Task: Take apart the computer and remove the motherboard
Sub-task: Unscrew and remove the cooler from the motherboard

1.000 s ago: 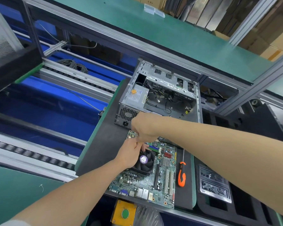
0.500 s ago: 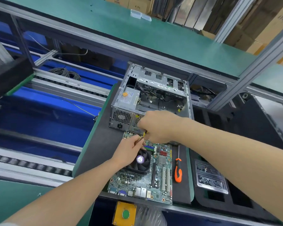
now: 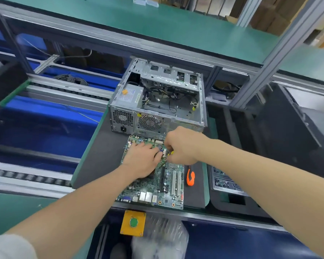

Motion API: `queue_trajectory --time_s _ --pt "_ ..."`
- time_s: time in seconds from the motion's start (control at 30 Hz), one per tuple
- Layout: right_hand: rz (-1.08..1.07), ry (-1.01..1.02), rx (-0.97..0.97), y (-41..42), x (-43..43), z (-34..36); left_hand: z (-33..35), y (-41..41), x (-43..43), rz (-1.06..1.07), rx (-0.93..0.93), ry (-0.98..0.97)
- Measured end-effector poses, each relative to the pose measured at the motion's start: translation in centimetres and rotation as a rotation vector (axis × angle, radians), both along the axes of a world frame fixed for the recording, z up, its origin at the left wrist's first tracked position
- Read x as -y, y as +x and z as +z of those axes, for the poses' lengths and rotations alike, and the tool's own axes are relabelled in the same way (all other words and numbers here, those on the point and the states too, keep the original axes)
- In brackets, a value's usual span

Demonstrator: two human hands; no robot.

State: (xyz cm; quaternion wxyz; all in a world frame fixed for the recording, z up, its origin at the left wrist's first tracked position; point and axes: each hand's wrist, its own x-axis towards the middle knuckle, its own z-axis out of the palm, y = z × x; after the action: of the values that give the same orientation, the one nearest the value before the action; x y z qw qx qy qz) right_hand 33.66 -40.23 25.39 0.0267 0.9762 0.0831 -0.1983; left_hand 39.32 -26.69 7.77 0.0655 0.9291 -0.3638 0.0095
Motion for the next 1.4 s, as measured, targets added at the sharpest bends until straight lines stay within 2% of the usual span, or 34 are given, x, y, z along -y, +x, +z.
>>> queue_trajectory --time_s 0.4,1.23,1.33,1.4 --pt "0.097 0.058 -0.031 0.1 -0.9 -1.0 0.2 0.2 -0.3 -0.019 -0.01 -0.036" --pt "0.089 0.022 -0.079 1.2 -1.0 -1.6 0.4 0.5 -0.3 -0.054 -0.041 0.014" --pt "0.049 -0.002 -0.105 1.5 -1.2 -1.5 0.5 0.6 -0.3 -0.059 -0.057 0.033" --pt "-0.063 0.02 -0.136 1.8 -1.2 -1.8 0.4 0.8 -0.4 -0.057 -0.066 0.08"
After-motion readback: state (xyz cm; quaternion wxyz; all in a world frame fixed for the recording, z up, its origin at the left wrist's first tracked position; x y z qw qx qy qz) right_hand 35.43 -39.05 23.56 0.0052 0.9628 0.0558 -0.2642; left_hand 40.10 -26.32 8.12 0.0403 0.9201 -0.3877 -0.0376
